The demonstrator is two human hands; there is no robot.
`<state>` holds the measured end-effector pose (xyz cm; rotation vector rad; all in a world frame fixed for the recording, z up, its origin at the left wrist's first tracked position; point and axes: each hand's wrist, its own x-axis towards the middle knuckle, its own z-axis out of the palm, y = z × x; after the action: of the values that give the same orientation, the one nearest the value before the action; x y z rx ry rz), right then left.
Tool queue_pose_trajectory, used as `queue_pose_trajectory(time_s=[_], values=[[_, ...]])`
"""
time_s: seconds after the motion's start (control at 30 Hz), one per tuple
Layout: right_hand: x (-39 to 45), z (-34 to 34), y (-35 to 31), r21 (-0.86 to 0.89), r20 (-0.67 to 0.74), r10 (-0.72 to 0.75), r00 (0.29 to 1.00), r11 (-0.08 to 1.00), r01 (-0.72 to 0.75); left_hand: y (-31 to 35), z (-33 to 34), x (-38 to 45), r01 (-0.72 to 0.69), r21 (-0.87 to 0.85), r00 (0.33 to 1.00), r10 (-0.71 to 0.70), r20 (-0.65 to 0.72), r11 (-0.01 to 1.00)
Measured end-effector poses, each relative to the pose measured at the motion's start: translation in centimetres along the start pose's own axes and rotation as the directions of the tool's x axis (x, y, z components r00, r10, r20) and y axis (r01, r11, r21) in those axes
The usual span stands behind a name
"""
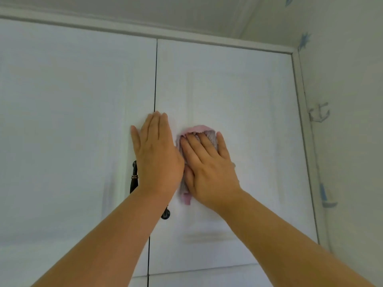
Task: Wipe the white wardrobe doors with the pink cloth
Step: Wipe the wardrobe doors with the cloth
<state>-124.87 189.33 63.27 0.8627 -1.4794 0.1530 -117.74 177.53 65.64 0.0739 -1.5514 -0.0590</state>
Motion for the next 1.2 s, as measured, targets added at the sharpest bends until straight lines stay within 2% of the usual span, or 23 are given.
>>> queue_pose_trajectory(time_s=[0.1, 0.2, 0.3, 0.47, 0.57, 0.67, 0.73, 0.8, 0.87, 0.93, 1.07, 1.2], values=[[6.0, -0.7, 1.4, -0.028, -0.007, 0.095, 0.995, 0.995, -0.095, 0.1, 0.2, -0.1, 0.005, 0.008, 1.0, -0.005, 0.007, 1.0], [12.3, -1.7, 2.7, -0.033, 0.058, 0.189, 0.98, 0.982, -0.188, 0.2, 0.5, -0.1, 0.015, 0.028, 1.0, -0.014, -0.003, 0.999], [14.8, -2.1, 2.9, -0.037, 0.065, 0.24, 0.969, 0.971, -0.238, 0.2, 0.4, 0.1, 0.028, 0.019, 1.0, -0.027, -0.015, 0.999], [9.0, -0.2, 0.3, 0.002, -0.089, 0.217, 0.972, 0.976, -0.218, -0.1, 0.1, 0.2, 0.034, -0.098, 0.996, -0.041, -0.074, 0.995], [1.9, 0.7, -2.1, 0.036, -0.062, 0.164, 0.984, 0.986, -0.162, 0.1, -0.6, -0.3, 0.035, -0.123, 0.999, -0.039, -0.024, 0.992], [-4.3, 0.9, -3.3, 0.008, -0.028, 0.04, 0.999, 0.999, -0.04, 1.2, -1.1, -1.4, -0.046, -0.033, 0.997, 0.048, 0.055, 0.998], [-5.4, 1.1, -2.9, 0.037, -0.068, -0.011, 0.998, 0.999, 0.013, 1.9, -1.1, -1.8, -0.162, 0.06, 0.982, 0.155, 0.112, 0.985], [-4.6, 1.0, -1.9, 0.072, -0.083, -0.016, 0.996, 0.997, 0.022, 2.4, -1.0, -1.8, -0.217, 0.122, 0.967, 0.196, 0.16, 0.969], [-3.6, 0.6, -0.2, 0.067, -0.073, 0.038, 0.997, 0.997, -0.033, 2.5, -0.8, -1.6, -0.18, 0.11, 0.973, 0.161, 0.166, 0.977], [-3.1, 0.0, 2.6, 0.026, -0.072, 0.155, 0.985, 0.988, -0.154, 2.3, -0.5, -1.8, -0.176, 0.14, 0.974, 0.151, 0.171, 0.974], [-3.7, -1.1, 8.2, -0.021, -0.07, 0.368, 0.927, 0.929, -0.37, 2.8, -0.2, -2.0, -0.288, 0.378, 0.944, 0.194, 0.269, 0.88], [-7.6, -0.6, 6.9, -0.004, -0.101, 0.465, 0.879, 0.884, -0.468, 3.6, 0.0, -2.4, -0.34, 0.425, 0.931, 0.239, 0.275, 0.839]])
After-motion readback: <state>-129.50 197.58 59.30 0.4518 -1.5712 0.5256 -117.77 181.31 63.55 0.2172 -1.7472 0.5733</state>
